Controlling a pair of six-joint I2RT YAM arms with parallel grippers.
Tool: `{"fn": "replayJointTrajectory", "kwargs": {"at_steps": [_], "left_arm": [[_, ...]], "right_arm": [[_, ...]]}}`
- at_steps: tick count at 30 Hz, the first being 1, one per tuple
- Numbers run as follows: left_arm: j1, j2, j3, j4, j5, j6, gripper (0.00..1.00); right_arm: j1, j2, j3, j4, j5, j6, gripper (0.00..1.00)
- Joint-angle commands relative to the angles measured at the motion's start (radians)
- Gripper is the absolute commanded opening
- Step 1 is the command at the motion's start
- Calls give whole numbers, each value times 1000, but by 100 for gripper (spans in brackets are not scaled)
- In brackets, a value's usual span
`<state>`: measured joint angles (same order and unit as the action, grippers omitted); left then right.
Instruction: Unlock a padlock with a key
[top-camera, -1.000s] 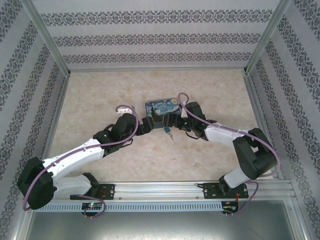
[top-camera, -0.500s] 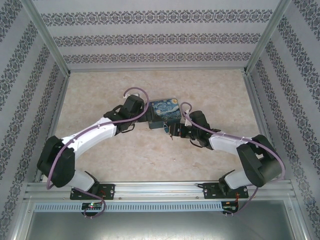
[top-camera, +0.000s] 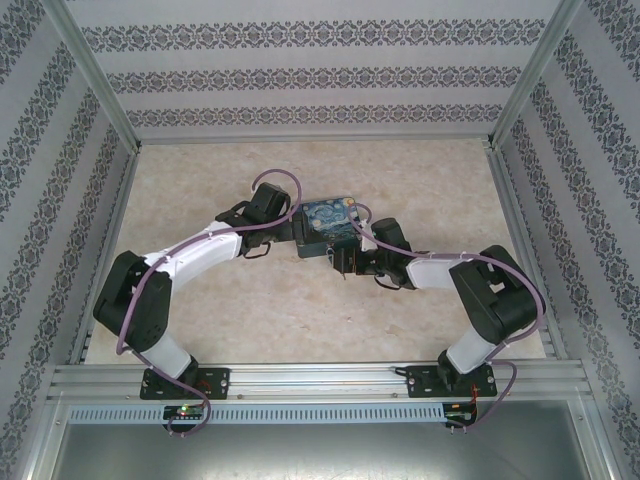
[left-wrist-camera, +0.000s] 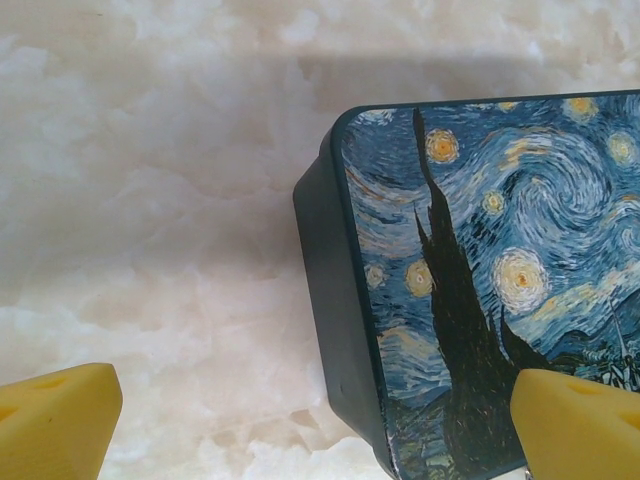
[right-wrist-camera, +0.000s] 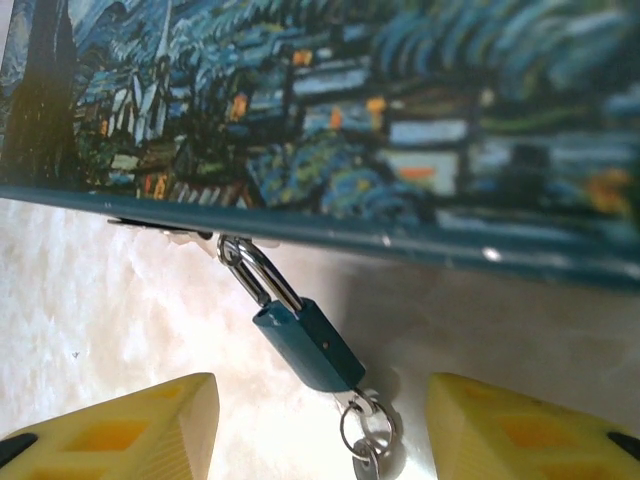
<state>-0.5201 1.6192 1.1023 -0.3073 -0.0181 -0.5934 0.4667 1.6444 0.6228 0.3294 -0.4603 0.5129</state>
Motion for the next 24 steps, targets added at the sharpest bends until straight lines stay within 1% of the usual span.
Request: {"fn": "replayJointTrajectory", "kwargs": {"at_steps": [1, 6, 13, 18, 23, 24], "left_arm": [[15, 16, 34, -6, 25, 14, 100], [18, 27, 38, 2, 31, 10, 100], [24, 32, 30, 13, 44, -1, 100], [29, 28, 24, 17, 52, -8, 100], [32, 25, 25, 17, 53, -8, 100], [32, 24, 25, 17, 54, -6, 100]], "right_arm": [[-1, 28, 29, 40, -39, -27, 57], [16, 58, 35, 51, -40, -27, 57], [36, 81, 38, 55, -31, -24, 52], [43, 89, 36, 57, -24, -18, 45], [43, 78, 16, 58, -12, -11, 32], [43, 73, 12, 57, -11, -10, 30]]}}
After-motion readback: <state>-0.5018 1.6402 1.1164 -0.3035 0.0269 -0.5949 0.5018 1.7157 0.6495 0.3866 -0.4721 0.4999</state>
